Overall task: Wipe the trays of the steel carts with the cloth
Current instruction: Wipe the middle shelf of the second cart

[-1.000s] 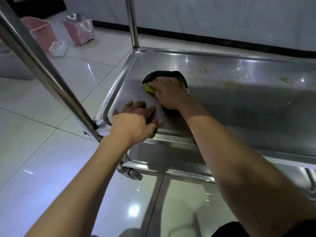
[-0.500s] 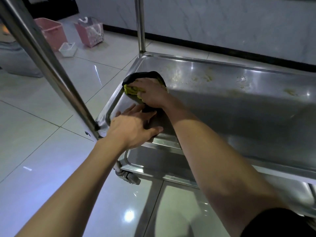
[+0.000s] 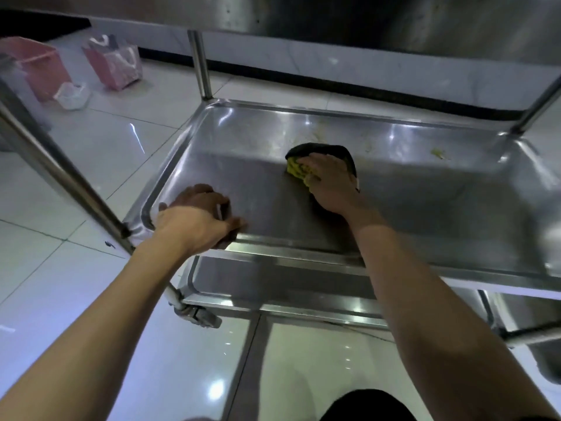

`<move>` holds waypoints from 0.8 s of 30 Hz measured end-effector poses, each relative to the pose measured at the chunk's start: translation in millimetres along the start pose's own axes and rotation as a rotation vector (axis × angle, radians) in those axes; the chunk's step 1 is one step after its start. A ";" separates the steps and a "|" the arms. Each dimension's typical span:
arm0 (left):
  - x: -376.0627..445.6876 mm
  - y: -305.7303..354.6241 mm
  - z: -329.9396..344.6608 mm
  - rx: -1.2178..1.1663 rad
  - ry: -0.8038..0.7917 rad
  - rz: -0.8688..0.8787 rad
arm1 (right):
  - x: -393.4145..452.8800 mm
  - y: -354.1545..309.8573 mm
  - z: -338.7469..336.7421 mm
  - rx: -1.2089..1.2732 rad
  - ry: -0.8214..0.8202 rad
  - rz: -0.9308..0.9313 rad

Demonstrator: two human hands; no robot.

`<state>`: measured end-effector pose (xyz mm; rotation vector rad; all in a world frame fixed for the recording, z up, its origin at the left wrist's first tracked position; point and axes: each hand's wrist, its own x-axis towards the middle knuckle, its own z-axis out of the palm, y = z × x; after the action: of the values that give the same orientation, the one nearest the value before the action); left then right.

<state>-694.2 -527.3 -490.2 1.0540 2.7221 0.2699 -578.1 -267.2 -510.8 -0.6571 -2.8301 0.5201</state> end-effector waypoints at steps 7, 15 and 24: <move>4.3 6.7 0.0 0.037 0.029 0.034 | -61.8 82.6 -44.7 -0.092 0.112 0.206; -2.8 6.5 5.2 0.027 0.060 0.036 | -41.5 47.0 -28.9 -0.095 0.048 0.156; -4.4 -2.5 9.5 -0.006 0.084 0.060 | -6.5 -75.1 31.7 -0.013 -0.089 0.011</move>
<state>-690.2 -531.3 -499.4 1.1492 2.7646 0.3399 -609.9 -342.6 -512.4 -0.6686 -2.9170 0.5458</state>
